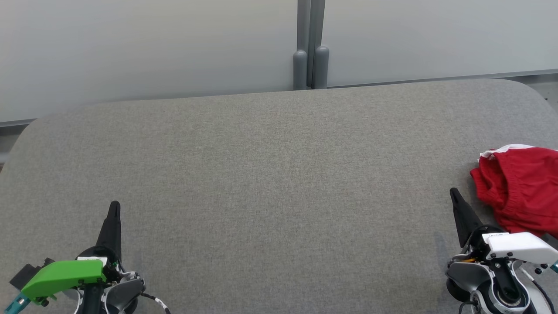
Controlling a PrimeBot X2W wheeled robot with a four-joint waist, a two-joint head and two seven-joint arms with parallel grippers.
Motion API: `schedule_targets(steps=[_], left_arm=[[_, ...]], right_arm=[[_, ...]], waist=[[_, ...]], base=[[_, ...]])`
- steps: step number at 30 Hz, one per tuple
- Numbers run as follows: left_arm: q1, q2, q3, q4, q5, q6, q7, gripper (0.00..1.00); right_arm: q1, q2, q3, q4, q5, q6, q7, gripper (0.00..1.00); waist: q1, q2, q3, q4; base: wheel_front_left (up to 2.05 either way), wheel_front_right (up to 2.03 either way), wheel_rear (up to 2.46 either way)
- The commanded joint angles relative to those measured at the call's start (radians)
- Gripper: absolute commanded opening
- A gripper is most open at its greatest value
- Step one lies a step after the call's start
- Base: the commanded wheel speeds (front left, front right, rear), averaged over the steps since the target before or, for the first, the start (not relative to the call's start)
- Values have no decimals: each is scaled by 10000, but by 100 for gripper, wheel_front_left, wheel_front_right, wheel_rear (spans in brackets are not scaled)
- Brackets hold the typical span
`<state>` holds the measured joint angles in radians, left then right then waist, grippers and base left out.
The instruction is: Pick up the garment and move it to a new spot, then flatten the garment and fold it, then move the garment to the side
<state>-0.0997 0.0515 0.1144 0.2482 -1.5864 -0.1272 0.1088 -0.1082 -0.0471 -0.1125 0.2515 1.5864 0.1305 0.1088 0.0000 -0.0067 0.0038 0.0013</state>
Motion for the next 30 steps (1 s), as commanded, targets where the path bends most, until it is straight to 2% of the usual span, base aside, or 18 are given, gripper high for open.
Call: schedule_targets(steps=[1,30], left_arm=[[-152,-17,51,-42,-226,-60,45,0],[-140,-22,62,-44,-258,-67,81,0]], right_arm=[[-138,-55,23,18,166,4,81,0],[-140,-55,28,27,289,4,102,0]], waist=[[0,65,-2,-4],[0,67,-6,-13]], base=[[0,0,0],[0,0,0]])
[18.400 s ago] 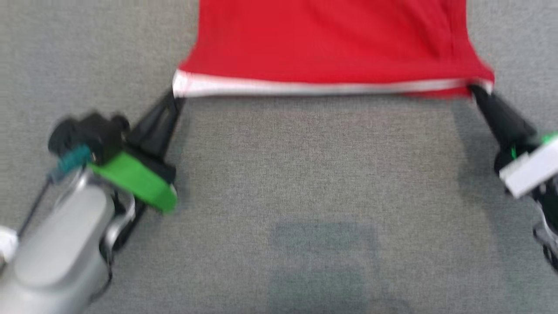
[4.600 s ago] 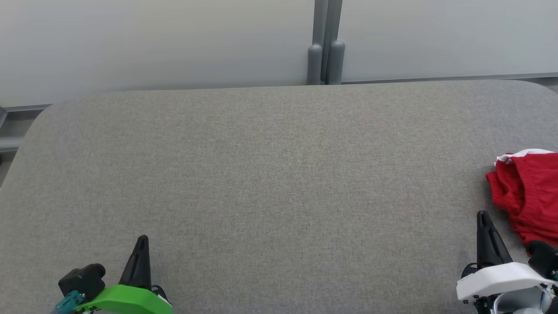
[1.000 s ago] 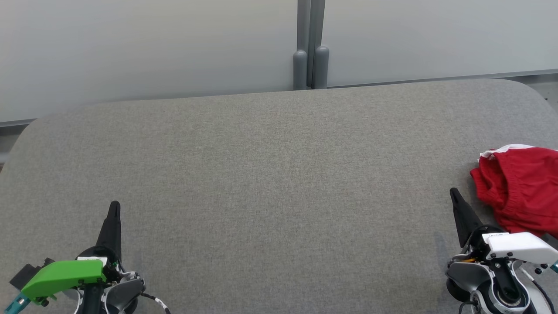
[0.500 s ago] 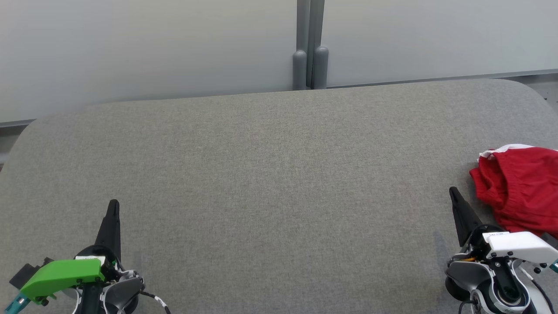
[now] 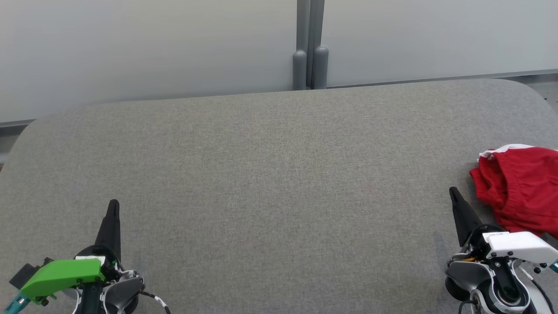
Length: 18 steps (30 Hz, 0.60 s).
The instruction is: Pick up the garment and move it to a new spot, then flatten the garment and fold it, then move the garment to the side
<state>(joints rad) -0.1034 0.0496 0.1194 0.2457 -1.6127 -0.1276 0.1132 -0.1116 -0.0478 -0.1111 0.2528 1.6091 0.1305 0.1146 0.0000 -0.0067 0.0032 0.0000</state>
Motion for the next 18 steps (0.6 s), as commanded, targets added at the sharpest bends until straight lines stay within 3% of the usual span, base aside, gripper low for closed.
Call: schedule_targets(steps=[1,18], left_arm=[[-103,-2,12,-20,5,-63,37,0],[-102,-1,10,-19,4,-63,35,0]], right_arm=[[-106,-47,15,14,63,4,45,0],[-106,-47,16,14,63,4,44,0]], waist=[[0,67,0,0],[0,67,0,0]], base=[[0,0,0],[0,0,0]])
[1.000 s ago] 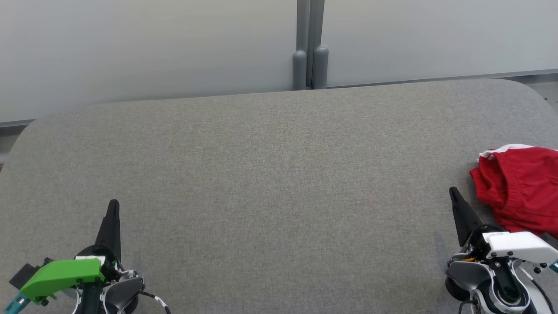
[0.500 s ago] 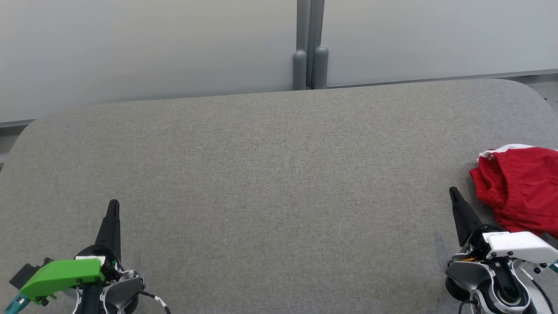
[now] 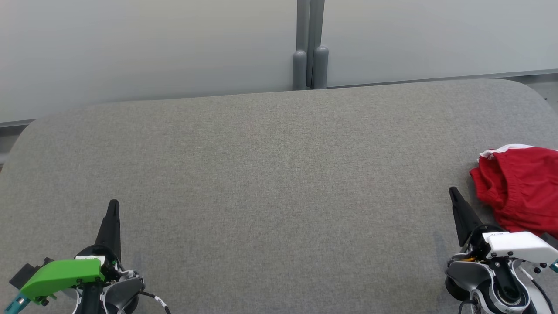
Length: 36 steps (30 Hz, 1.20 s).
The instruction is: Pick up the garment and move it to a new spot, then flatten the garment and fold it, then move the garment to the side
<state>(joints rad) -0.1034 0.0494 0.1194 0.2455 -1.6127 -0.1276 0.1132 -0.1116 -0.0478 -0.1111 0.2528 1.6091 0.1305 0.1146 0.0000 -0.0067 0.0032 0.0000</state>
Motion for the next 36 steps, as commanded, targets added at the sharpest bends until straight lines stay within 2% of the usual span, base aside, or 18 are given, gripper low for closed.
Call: schedule_targets(steps=[1,36], left_arm=[[-102,1,10,-17,4,-63,35,0],[-102,1,9,-19,2,-64,34,0]], right_arm=[[-106,-47,16,14,63,4,44,0],[-105,-48,16,14,65,4,43,0]], waist=[[0,67,0,0],[0,67,0,0]], base=[[0,0,0],[0,0,0]])
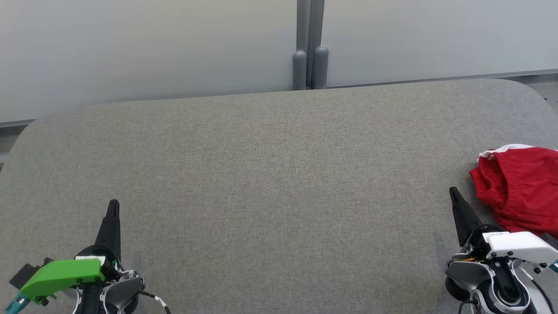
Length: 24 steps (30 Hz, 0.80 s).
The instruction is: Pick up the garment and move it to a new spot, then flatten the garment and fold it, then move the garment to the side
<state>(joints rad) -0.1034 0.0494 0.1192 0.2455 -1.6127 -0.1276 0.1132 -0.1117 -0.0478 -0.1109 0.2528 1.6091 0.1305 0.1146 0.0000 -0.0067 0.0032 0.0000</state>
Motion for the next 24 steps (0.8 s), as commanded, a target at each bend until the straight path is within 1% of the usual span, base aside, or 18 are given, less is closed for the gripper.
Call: schedule_targets(steps=[1,24], left_arm=[[-102,1,11,-18,2,-64,34,0],[-102,1,10,-19,2,-64,33,0]], right_arm=[[-104,-48,14,14,65,4,43,0],[-105,-48,15,12,65,4,42,0]], waist=[[0,67,0,0],[0,67,0,0]], base=[[0,0,0],[0,0,0]])
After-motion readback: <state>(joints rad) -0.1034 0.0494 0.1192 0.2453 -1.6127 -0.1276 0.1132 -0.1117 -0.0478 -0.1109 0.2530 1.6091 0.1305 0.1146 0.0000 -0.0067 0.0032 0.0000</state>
